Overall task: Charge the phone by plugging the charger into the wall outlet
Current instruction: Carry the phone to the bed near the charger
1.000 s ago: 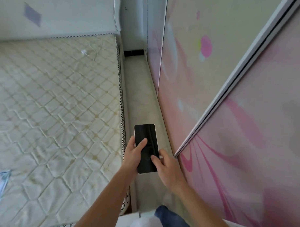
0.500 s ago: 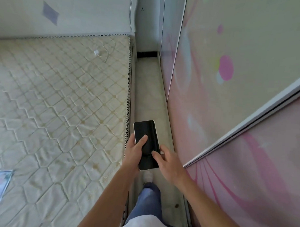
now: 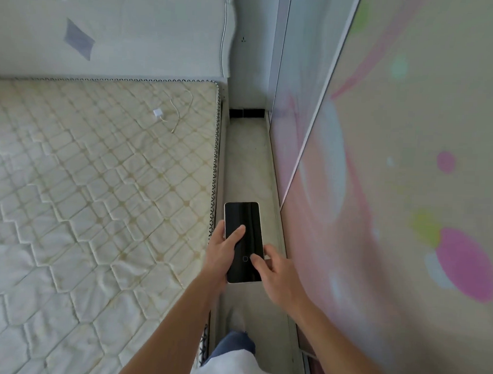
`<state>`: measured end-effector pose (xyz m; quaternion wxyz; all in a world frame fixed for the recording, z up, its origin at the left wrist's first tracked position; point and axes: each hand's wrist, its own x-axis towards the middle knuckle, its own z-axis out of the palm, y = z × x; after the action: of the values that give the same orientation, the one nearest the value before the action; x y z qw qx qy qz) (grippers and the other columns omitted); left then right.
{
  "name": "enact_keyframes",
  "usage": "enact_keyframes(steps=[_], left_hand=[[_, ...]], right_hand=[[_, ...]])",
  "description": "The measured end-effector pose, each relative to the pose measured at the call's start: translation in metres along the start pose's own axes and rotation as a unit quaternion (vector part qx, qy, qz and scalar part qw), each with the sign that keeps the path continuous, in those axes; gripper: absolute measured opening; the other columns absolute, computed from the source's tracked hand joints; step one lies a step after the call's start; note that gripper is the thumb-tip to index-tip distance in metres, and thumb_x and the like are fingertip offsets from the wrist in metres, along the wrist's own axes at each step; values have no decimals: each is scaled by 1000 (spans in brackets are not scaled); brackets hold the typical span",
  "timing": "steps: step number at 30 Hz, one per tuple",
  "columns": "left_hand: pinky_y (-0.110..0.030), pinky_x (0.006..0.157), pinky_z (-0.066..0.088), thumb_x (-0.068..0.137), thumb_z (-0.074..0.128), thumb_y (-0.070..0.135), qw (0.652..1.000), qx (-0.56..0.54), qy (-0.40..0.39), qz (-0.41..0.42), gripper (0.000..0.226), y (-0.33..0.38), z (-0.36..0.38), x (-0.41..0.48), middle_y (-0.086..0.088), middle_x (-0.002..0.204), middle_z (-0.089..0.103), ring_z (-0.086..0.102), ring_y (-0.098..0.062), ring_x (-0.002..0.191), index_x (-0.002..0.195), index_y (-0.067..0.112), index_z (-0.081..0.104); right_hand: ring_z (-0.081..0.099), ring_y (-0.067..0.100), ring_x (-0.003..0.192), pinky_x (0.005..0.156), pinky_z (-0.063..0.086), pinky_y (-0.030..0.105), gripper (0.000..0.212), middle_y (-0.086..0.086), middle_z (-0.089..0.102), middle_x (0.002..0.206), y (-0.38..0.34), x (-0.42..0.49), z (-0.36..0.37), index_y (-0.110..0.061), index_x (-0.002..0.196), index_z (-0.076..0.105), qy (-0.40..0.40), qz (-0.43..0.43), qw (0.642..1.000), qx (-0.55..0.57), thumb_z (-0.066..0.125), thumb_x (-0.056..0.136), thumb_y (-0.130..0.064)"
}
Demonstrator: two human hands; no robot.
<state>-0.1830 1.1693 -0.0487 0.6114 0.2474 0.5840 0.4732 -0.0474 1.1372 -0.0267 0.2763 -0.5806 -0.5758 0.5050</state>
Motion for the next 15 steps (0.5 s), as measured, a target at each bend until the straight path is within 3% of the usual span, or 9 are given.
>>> enact_keyframes(steps=[6, 11, 15], left_hand=[[-51, 84, 58, 96, 63, 17, 1000, -9, -12, -1, 16, 49, 5, 74, -20, 105, 69, 69, -31, 90, 111, 12, 61], [-60, 90, 54, 96, 63, 19, 1000, 8, -11, -11, 12, 78, 14, 131, -22, 111, 69, 67, -43, 103, 107, 16, 63], [-59, 90, 55, 96, 63, 18, 1000, 10, -6, -18, 11, 99, 26, 177, -22, 111, 69, 67, -42, 103, 107, 16, 63]], right_hand=[[50, -6, 41, 45, 36, 8, 32, -25, 55, 43, -31, 82, -6, -32, 73, 45, 13, 5, 1000, 22, 52, 100, -15], [49, -5, 41, 46, 35, 9, 32, -24, 54, 43, -46, 142, -17, -29, 72, 46, 17, 7, 999, 27, 51, 100, -15], [50, -6, 43, 46, 37, 9, 32, -24, 55, 44, -53, 191, -28, -29, 73, 45, 10, 9, 999, 34, 50, 101, -12]])
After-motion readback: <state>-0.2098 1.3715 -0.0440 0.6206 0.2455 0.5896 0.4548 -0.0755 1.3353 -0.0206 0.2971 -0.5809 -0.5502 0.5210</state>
